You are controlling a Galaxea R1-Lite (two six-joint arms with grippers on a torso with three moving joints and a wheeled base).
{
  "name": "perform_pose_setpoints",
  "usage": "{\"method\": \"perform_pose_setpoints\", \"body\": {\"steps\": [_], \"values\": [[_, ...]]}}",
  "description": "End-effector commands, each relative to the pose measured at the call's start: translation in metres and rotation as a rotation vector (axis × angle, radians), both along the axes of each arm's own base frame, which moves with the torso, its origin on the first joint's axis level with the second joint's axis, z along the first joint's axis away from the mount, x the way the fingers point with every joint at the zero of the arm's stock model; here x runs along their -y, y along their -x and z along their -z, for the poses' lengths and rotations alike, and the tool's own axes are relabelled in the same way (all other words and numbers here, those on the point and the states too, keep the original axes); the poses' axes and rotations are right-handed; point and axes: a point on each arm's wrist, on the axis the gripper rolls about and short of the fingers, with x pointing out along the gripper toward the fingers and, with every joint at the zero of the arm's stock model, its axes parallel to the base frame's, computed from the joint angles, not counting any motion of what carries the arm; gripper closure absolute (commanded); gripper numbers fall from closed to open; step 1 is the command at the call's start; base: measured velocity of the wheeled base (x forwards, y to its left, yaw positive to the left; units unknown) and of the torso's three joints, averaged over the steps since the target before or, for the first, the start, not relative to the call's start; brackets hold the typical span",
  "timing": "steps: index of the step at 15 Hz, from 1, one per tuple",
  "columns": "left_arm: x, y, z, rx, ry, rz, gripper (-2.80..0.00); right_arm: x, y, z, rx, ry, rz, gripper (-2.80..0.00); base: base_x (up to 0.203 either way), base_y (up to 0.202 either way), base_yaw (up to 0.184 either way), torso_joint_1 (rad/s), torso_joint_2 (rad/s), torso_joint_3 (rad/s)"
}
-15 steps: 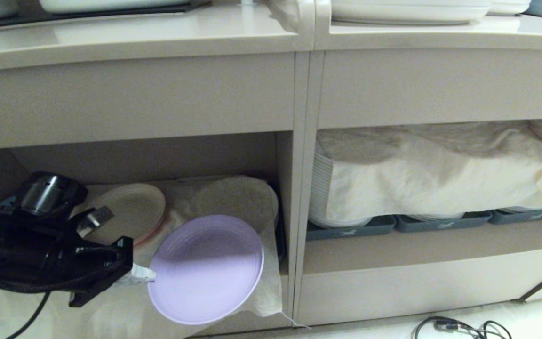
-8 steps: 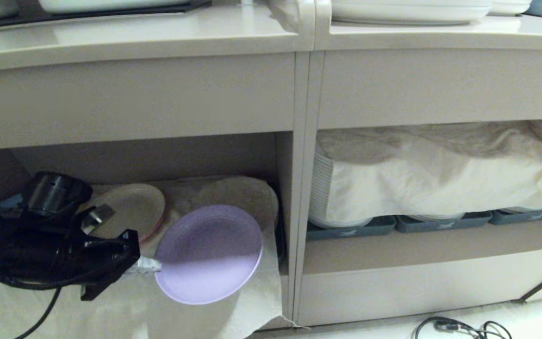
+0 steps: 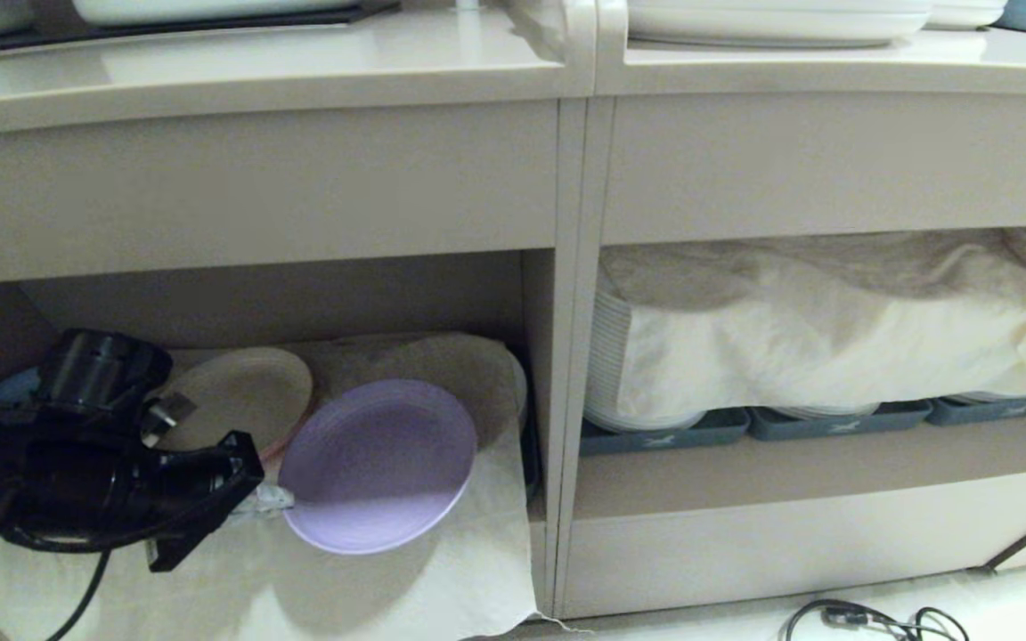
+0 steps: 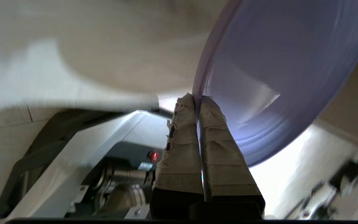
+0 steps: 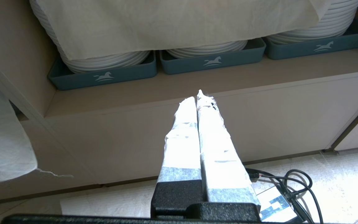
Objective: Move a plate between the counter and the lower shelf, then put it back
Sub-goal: Put the plate in the cupboard
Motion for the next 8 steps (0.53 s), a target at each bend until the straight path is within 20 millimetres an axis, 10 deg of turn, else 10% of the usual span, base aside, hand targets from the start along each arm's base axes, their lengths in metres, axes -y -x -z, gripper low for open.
{"method": "perform_pose_setpoints", "body": {"steps": [1, 8], "values": [[-0.0004, 0.0004, -0.0004, 0.002, 0.002, -0.027, 0.0, 0.0, 0.0, -0.0002, 0.001, -0.001, 0.0, 0.0, 0.0, 0.0, 0.0, 0.0, 0.0, 0.0], [0.0, -0.0032, 0.0093, 0.012, 0.016, -0.053, 0.0, 0.0, 0.0, 0.0, 0.001, -0.001, -0.001, 0.0, 0.0, 0.0, 0.0, 0.0, 0.0, 0.0]]}}
